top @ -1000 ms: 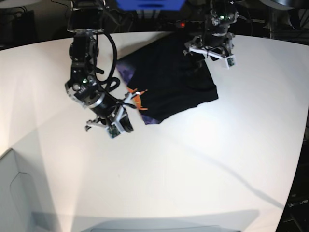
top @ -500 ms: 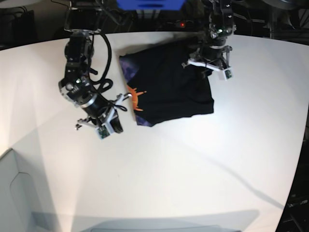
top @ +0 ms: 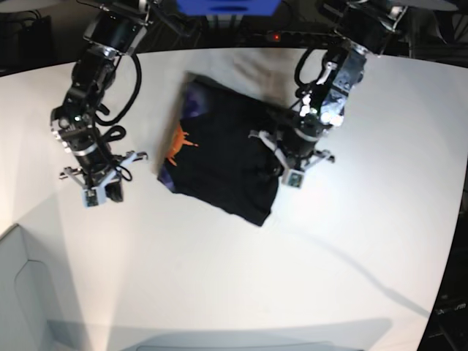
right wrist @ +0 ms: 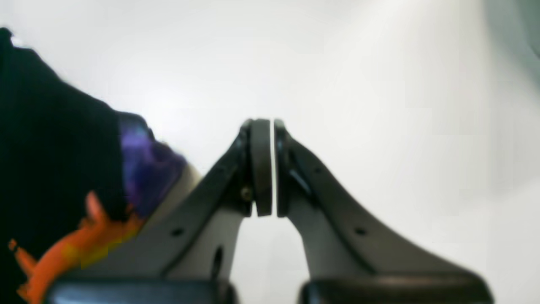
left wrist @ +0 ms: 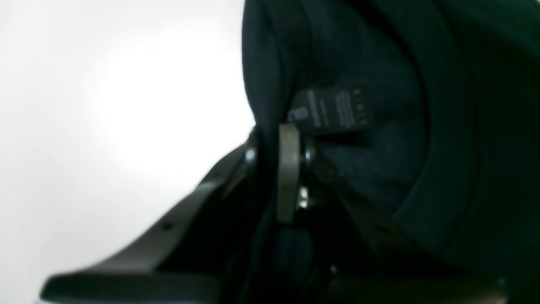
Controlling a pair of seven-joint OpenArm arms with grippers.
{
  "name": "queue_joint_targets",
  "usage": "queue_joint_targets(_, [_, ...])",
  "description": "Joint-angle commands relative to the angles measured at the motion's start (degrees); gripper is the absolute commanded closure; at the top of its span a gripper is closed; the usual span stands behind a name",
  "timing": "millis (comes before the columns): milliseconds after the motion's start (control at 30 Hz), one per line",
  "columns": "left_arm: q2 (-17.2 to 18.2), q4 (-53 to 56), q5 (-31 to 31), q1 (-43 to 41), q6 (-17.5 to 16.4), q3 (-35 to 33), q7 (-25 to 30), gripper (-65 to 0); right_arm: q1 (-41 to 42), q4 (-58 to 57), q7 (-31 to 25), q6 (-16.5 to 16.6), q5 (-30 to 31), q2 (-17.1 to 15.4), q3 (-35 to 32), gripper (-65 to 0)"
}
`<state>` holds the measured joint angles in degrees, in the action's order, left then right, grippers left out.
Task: Fold the T-shirt properly
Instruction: 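Push the folded shirt with the left gripper toward the right gripper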
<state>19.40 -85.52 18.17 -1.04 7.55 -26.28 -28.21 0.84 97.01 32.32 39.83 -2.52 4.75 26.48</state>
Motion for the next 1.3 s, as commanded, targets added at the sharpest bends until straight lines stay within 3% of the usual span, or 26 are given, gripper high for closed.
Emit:
queue_joint_targets(0, [1.04, 1.43, 0.60, 2.75, -0.12, -4.62, -3.84, 0.0, 1.14, 1.85, -1.68, 0.17, 0.90, -0.23, 1.61, 0.0])
queue_joint_targets(167, [1.31, 8.02, 0.77, 20.69, -0.12, -26.68, -3.57, 0.0, 2.63, 5.10, -1.59, 0.17, 0.72, 0.04, 9.96, 0.0])
queue_joint_targets(300, [-3.71, 11.45, 0.51, 30.53, -0.21, -40.57, -3.57, 0.0, 2.54, 6.94, -1.59, 0.17, 0.72, -0.23, 15.59, 0.0])
queue_joint_targets(400, [-8.01, 13.56, 0.42, 34.75, -0.30, -46.99, -3.49, 0.0, 2.19, 7.74, -1.50, 0.17, 0.63, -0.14, 19.81, 0.0])
queue_joint_targets(500, [-12.23, 15.84, 0.42, 38.09, -5.13, -51.83, -3.49, 0.0, 1.14, 7.74, -1.50, 0.17, 0.63, -0.05, 22.53, 0.0])
queue_joint_targets(600, [-15.49, 17.78, 0.33, 39.15, -9.27, -52.62, -3.57, 0.0, -0.53, 7.74, -1.50, 0.17, 0.63, -0.05, 23.85, 0.0])
queue_joint_targets(700, [-17.95, 20.59, -2.75, 39.41, -10.14, -52.62, -3.93, 0.0, -1.76, 7.82, -1.50, 0.17, 0.63, 0.04, 24.03, 0.0])
queue_joint_targets(800, [-19.44, 22.53, -9.34, 39.15, -10.14, -52.62, -4.01, -6.7, -2.47, 7.82, -1.50, 0.17, 0.63, 0.04, 24.03, 0.0])
queue_joint_targets(967, [-19.27, 21.82, -16.64, 38.97, -9.79, -52.35, -4.01, -27.7, -2.47, 7.91, -1.50, 0.17, 0.63, 1.18, 24.03, 0.0])
queue_joint_targets(1133, [-18.65, 15.84, -19.71, 38.97, -9.79, -46.90, -4.10, -28.4, -2.56, 9.49, -1.50, 0.17, 0.63, 1.36, 23.67, 0.0])
queue_joint_targets(1267, [-16.01, 4.33, -23.67, 36.77, -9.88, -38.64, -10.34, -28.4, -2.56, 11.08, -1.50, 0.17, 0.63, 1.36, 23.67, 0.0])
